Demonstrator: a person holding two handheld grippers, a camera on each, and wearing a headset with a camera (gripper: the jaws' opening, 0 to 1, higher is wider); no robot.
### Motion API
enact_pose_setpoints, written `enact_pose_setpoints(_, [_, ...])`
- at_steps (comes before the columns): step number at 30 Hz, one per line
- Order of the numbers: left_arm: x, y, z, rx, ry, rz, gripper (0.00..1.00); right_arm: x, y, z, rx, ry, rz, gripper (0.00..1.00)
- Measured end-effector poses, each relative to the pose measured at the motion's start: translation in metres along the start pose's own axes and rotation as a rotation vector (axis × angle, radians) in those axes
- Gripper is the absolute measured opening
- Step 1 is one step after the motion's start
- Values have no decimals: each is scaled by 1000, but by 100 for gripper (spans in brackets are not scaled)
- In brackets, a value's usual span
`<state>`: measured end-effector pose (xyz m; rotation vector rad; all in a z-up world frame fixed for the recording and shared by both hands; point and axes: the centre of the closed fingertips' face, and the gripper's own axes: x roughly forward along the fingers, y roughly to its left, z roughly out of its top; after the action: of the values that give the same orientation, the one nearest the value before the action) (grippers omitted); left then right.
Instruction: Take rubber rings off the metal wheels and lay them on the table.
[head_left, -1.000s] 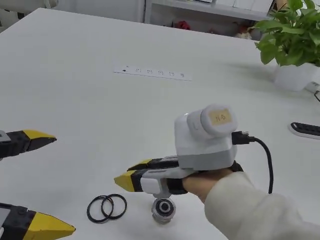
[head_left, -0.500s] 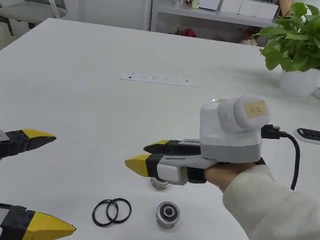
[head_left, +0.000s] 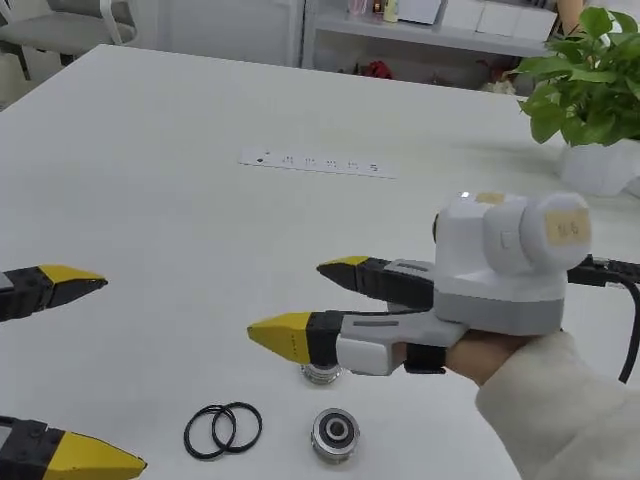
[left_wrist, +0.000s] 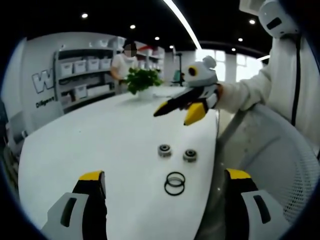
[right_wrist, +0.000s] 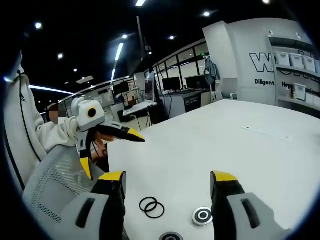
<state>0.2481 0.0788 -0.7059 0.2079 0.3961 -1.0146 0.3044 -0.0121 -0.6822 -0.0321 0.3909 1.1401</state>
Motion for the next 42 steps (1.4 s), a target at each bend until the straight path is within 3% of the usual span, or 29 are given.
enact_pose_setpoints(6, [0, 0, 1, -3, -6, 7, 100, -12, -9, 1, -22, -21, -22, 78])
enact_pose_setpoints(11, [0, 1, 1, -7, -8, 8, 100, -22, -19, -2, -50, -18, -71, 88])
enact_pose_setpoints(18, [0, 2, -2, -13, -3, 8, 100, -35, -30, -16, -33, 21, -112, 94])
enact_pose_setpoints(28, [1, 8, -9, -28, 7, 25, 100, -52, -39, -55, 8, 127, -146, 98])
enact_pose_setpoints(32, [3, 8, -14, -32, 21, 25, 100, -57, -40, -80, 38, 223, -155, 99])
enact_pose_setpoints(42, [6, 13, -23, -70, 33, 44, 100, -61, -34, -114, 65, 307, -133, 100])
